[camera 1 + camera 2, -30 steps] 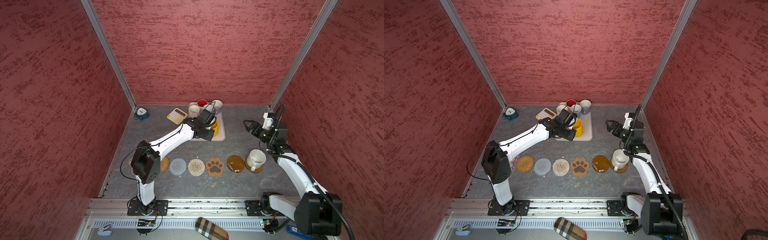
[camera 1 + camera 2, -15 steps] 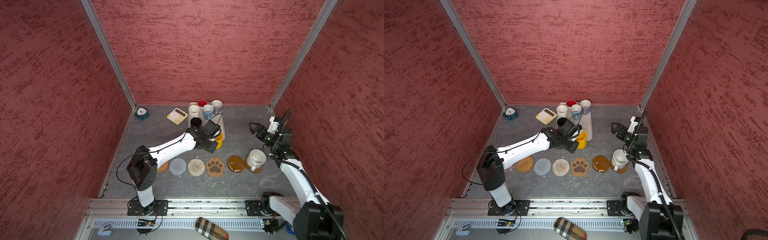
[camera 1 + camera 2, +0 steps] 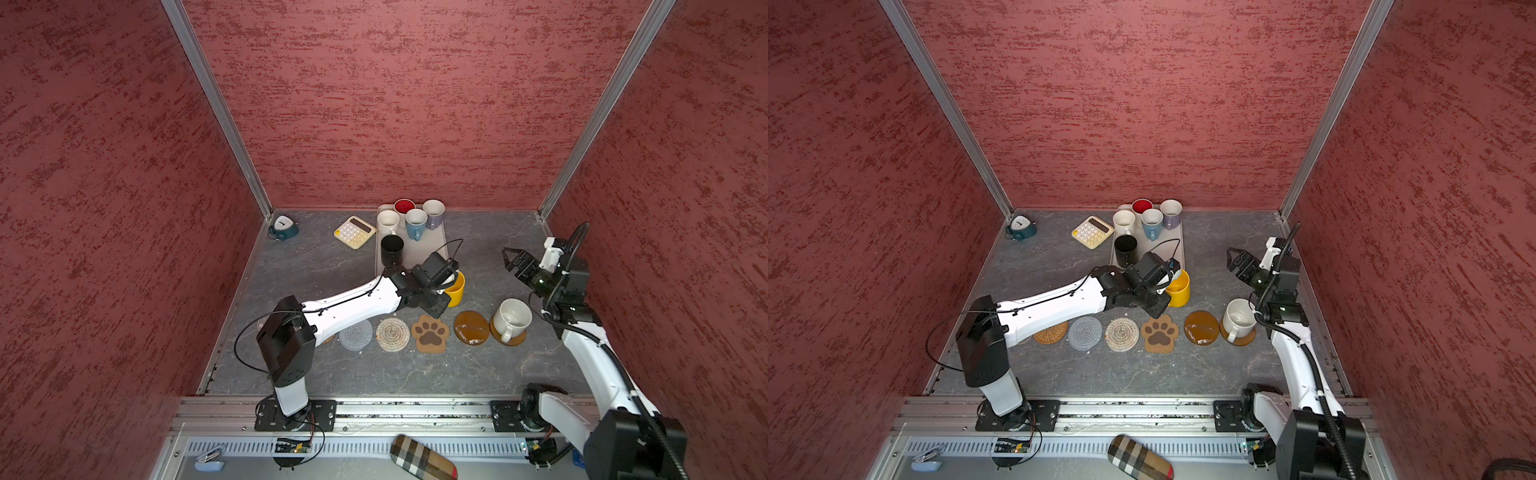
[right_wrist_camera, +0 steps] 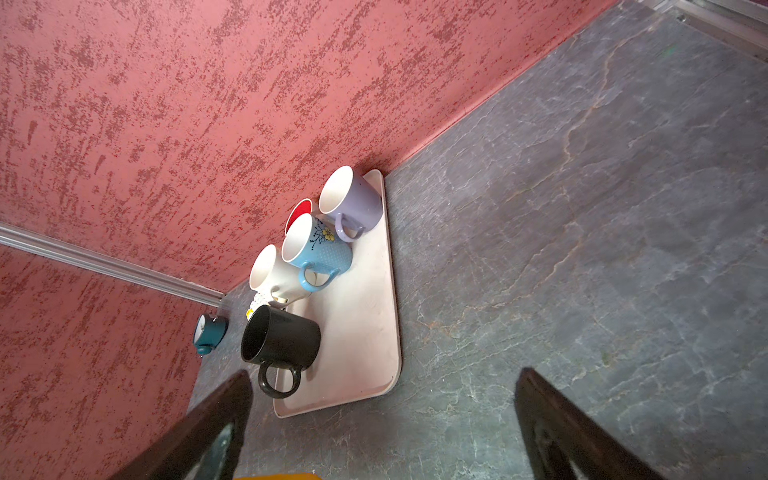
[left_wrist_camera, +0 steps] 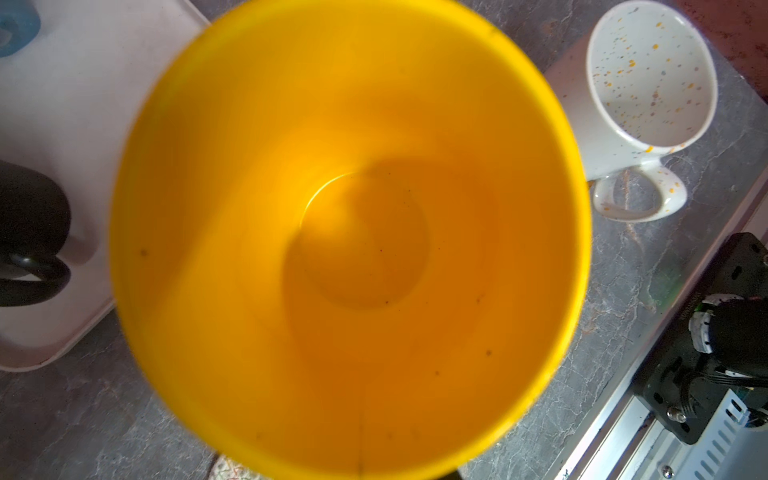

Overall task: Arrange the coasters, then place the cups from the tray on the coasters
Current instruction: 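Lift the yellow mug with left gripper and carry it toward the glossy brown coaster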

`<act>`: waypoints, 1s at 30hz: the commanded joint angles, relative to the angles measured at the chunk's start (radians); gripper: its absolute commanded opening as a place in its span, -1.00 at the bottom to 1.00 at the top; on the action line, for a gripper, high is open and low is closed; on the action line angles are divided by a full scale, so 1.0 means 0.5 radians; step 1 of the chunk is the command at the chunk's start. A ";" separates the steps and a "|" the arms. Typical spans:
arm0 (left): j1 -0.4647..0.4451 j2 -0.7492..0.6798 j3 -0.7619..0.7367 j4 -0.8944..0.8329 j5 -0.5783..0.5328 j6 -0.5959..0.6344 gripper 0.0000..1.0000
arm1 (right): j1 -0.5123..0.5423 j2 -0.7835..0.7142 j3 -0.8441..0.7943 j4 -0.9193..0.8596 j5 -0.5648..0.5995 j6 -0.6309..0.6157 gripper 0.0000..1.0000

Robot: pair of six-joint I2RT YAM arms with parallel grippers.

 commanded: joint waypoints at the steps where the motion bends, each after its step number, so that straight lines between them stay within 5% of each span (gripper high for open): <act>1: -0.046 -0.026 0.039 0.174 -0.015 0.016 -1.00 | -0.012 -0.028 -0.017 0.011 0.045 -0.023 0.98; 13: -0.180 0.156 0.187 0.049 -0.249 -0.432 -1.00 | -0.016 -0.003 -0.033 0.017 0.072 -0.009 0.98; 30: -0.368 0.309 0.282 0.055 -0.396 -0.686 -1.00 | -0.021 0.029 -0.034 -0.077 0.298 0.098 0.98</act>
